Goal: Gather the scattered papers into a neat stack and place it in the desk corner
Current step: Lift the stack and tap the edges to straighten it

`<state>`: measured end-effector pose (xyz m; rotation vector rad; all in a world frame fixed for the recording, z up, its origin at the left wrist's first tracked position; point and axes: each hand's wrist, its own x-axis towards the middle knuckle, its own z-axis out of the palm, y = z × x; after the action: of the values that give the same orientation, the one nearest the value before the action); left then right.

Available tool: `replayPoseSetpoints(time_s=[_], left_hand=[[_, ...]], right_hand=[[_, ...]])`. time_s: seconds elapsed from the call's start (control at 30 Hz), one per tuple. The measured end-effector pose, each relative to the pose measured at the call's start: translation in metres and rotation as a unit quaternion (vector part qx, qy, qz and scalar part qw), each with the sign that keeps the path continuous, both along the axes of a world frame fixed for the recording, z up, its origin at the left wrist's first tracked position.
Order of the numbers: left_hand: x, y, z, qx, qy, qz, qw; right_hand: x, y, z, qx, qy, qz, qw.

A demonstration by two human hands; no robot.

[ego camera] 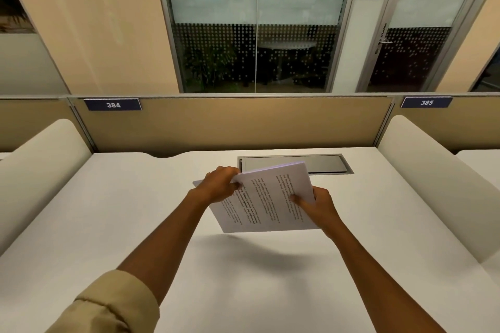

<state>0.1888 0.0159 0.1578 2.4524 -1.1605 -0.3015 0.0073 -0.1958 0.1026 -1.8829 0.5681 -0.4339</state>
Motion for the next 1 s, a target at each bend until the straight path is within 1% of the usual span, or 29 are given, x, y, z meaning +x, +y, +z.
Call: replayPoseSetpoints(time_s=[0.1, 0.17, 0.2, 0.27, 0.37, 0.43, 0.47, 0.57, 0.63, 0.7, 0.73, 0.87, 1.0], left_hand=[[0.006, 0.006, 0.001, -0.011, -0.020, 0.028, 0.999], [0.011, 0.014, 0.001, -0.025, -0.014, 0.058, 0.998], [0.014, 0.018, 0.000, -0.045, 0.008, 0.077, 0.996], [0.020, 0.029, -0.004, -0.120, 0.093, 0.127, 0.980], [0.021, 0.046, -0.015, -0.228, 0.237, 0.182, 0.927], [0.014, 0.053, -0.027, -0.272, 0.291, 0.194, 0.896], [0.009, 0.055, -0.034, -0.299, 0.325, 0.201, 0.875], [-0.008, 0.057, -0.061, -0.376, 0.442, 0.188, 0.792], [-0.020, 0.054, -0.078, -0.395, 0.473, 0.181, 0.767], [-0.032, 0.050, -0.090, -0.408, 0.468, 0.184, 0.762], [-0.037, 0.049, -0.094, -0.414, 0.455, 0.187, 0.766], [-0.053, 0.044, -0.098, -0.422, 0.375, 0.198, 0.801], [-0.062, 0.039, -0.100, -0.432, 0.333, 0.214, 0.811]], right_hand=[[-0.004, -0.001, 0.001, 0.004, 0.000, -0.002, 1.000], [-0.007, -0.003, 0.002, 0.013, -0.001, -0.001, 1.000], [-0.009, -0.005, 0.003, 0.017, 0.000, 0.000, 1.000], [-0.014, -0.008, 0.003, 0.034, -0.001, 0.004, 0.999], [-0.023, -0.013, 0.002, 0.062, -0.010, 0.008, 0.998], [-0.028, -0.016, 0.001, 0.078, -0.014, 0.009, 0.997], [-0.029, -0.017, 0.000, 0.087, -0.016, 0.008, 0.996], [-0.032, -0.018, -0.007, 0.110, -0.019, 0.007, 0.994], [-0.033, -0.017, -0.013, 0.121, -0.018, 0.000, 0.992], [-0.034, -0.016, -0.018, 0.126, -0.015, -0.008, 0.992], [-0.034, -0.015, -0.020, 0.126, -0.011, -0.010, 0.992], [-0.038, -0.012, -0.029, 0.134, -0.006, -0.022, 0.991], [-0.038, -0.008, -0.033, 0.139, -0.012, -0.036, 0.990]])
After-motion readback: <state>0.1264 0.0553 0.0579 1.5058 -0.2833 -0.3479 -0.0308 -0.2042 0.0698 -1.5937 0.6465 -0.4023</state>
